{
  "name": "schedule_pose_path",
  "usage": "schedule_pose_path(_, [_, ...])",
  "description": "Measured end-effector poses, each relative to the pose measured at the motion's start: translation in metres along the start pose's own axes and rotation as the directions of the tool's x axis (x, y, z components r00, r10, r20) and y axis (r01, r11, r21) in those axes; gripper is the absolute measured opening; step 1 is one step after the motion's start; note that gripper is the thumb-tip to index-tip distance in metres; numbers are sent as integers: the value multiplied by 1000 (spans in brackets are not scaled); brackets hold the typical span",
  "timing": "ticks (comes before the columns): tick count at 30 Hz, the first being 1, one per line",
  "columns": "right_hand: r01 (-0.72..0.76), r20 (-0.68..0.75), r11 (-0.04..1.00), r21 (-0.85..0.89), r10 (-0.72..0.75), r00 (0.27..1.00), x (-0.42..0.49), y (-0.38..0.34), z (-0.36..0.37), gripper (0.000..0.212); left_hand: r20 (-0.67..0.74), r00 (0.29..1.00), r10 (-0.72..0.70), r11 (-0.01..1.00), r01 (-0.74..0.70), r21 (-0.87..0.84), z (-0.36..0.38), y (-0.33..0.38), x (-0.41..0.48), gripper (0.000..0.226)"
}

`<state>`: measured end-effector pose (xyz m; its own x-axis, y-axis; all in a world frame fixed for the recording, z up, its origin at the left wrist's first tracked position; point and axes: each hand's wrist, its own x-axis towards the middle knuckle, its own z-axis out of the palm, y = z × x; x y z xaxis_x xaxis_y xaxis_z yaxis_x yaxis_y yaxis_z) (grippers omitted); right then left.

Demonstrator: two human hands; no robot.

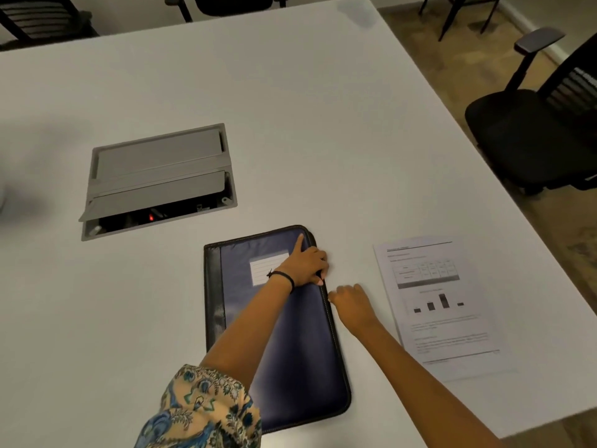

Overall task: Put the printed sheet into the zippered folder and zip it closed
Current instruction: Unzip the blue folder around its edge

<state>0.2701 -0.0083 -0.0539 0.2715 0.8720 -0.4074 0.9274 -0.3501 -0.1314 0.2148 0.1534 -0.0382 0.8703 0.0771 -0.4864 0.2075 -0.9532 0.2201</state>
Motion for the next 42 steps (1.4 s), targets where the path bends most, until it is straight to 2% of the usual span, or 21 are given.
schedule_pose_path(3, [15,-106,997,-76,-23,994,-19,-3,-2,17,8,1000,-29,999,29,16,-2,5,1,22])
schedule_pose_path(5, [-7,-192,996,-85,-9,981,-36,-6,4,24,-12,999,-43,999,43,12,-1,7,0,20])
schedule_pose_path(7, [-28,-229,1000,-13,24,973,-52,-11,17,30,-30,998,-52,999,53,3,0,9,-2,20])
schedule_pose_path(10, [-65,-235,997,49,75,969,-70,-15,32,32,-64,996,-62,998,62,-9,1,12,-6,19])
schedule_pose_path(13, [-78,-210,996,45,86,974,-76,-16,39,31,-64,998,-12,1000,12,10,8,20,-14,25])
schedule_pose_path(16, [-57,-198,994,92,74,977,-72,-12,48,14,-2,998,68,994,-67,86,23,35,-24,38])
schedule_pose_path(18, [-46,-152,992,122,64,986,-68,-9,59,24,16,995,101,991,-102,89,35,44,-29,41])
schedule_pose_path(21, [-76,-148,959,272,120,982,-71,-13,65,30,13,994,104,992,-105,71,45,54,-34,37])
schedule_pose_path(25, [-186,-84,822,538,272,959,-84,-21,67,43,14,998,57,997,-58,53,44,59,-37,35])
schedule_pose_path(26, [-190,-82,826,530,273,959,-91,-20,71,43,8,999,43,998,-44,46,45,60,-37,36])
schedule_pose_path(29, [-106,-159,926,363,174,972,-113,-19,84,37,-27,1000,12,1000,-11,5,46,61,-41,35])
schedule_pose_path(31, [-114,-168,953,280,165,972,-128,-20,86,29,-35,999,2,1000,-3,-11,45,64,-42,33])
schedule_pose_path(33, [-117,-194,982,150,145,970,-134,-23,78,32,-34,999,0,1000,0,-7,43,66,-42,33])
schedule_pose_path(36, [-144,-216,987,69,156,964,-133,-25,65,37,-13,1000,7,1000,-7,14,43,69,-44,34])
schedule_pose_path(42, [-171,-203,985,-29,161,966,-124,-23,48,31,100,990,101,987,-112,118,46,86,-54,47])
